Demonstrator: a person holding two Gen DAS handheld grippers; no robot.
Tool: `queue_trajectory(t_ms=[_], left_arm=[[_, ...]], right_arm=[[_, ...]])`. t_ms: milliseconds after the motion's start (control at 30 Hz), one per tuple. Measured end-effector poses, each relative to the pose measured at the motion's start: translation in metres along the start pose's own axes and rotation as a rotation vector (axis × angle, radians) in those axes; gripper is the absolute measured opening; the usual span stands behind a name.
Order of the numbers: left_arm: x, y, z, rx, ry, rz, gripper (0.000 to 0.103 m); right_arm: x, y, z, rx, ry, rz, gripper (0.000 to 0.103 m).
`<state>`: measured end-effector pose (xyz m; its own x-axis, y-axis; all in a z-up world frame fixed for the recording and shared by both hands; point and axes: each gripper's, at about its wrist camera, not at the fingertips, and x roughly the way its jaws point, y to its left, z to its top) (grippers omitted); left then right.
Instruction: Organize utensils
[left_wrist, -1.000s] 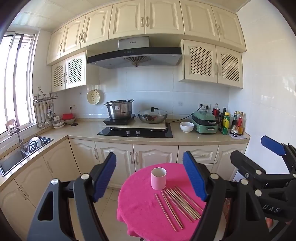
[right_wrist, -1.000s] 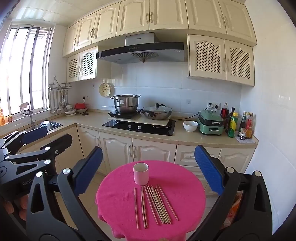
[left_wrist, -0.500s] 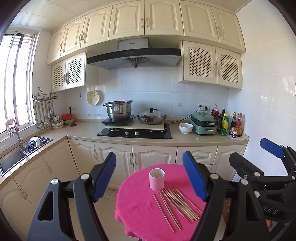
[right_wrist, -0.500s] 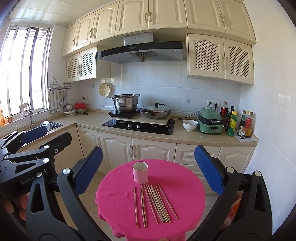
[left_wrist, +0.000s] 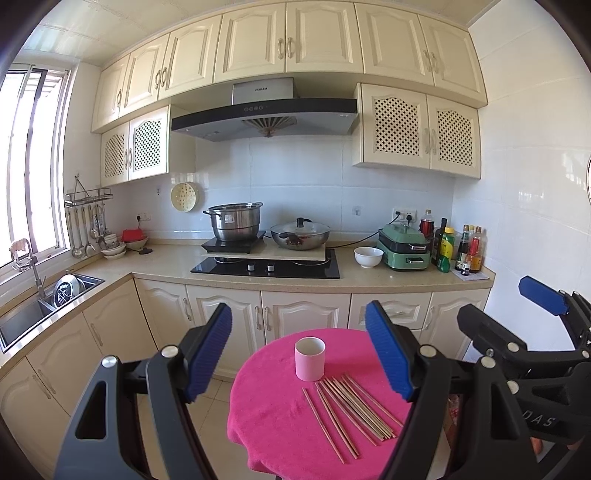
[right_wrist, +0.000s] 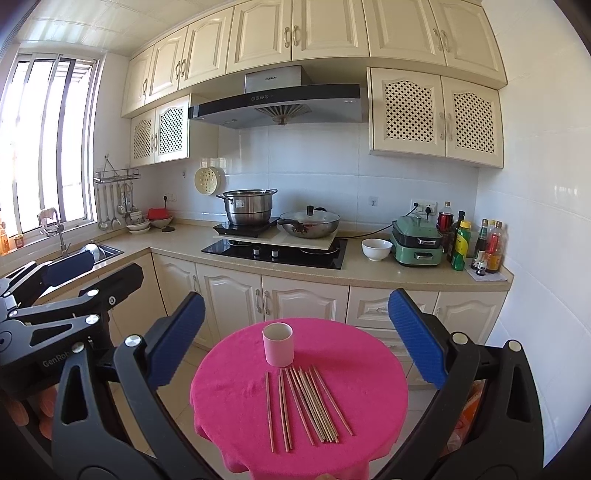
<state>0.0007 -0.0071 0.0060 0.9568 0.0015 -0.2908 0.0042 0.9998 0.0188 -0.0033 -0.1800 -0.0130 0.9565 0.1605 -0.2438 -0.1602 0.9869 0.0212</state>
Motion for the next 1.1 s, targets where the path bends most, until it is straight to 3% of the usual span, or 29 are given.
queue_trajectory(t_ms=[1100], left_arm=[[-0.0035,-0.0014,-0.0019,-0.001,-0.005,-0.008,0.074]], right_arm=[[-0.0079,0.0015,0.0027,-0.004,-0.002,-0.01,0.097]])
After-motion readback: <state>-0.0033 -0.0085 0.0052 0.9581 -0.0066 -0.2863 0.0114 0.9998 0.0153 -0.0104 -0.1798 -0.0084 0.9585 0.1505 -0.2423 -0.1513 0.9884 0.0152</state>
